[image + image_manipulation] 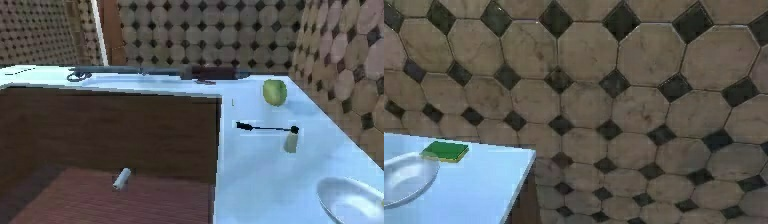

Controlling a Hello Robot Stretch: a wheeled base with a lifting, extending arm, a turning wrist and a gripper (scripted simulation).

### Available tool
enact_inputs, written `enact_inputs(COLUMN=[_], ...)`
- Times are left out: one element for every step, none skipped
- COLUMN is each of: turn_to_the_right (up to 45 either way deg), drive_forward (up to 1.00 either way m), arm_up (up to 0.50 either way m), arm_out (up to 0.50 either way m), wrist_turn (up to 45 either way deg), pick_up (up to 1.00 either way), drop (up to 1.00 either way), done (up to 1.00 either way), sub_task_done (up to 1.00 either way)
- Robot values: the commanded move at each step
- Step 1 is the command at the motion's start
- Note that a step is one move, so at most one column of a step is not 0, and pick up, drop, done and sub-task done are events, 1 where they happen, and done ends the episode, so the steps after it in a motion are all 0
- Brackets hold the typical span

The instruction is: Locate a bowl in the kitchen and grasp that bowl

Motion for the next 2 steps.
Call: enact_inputs(turn_to_the_right=[-36.0, 0.0], drive_forward=[0.00, 0.00], arm_up=[0.00, 0.50], arm_out=[0.00, 0.00], wrist_turn=[0.0, 0.0], pick_up=[0.00, 0.00], drop=[0.00, 0.00], done=[0.00, 0.00], sub_task_done=[0.00, 0.00])
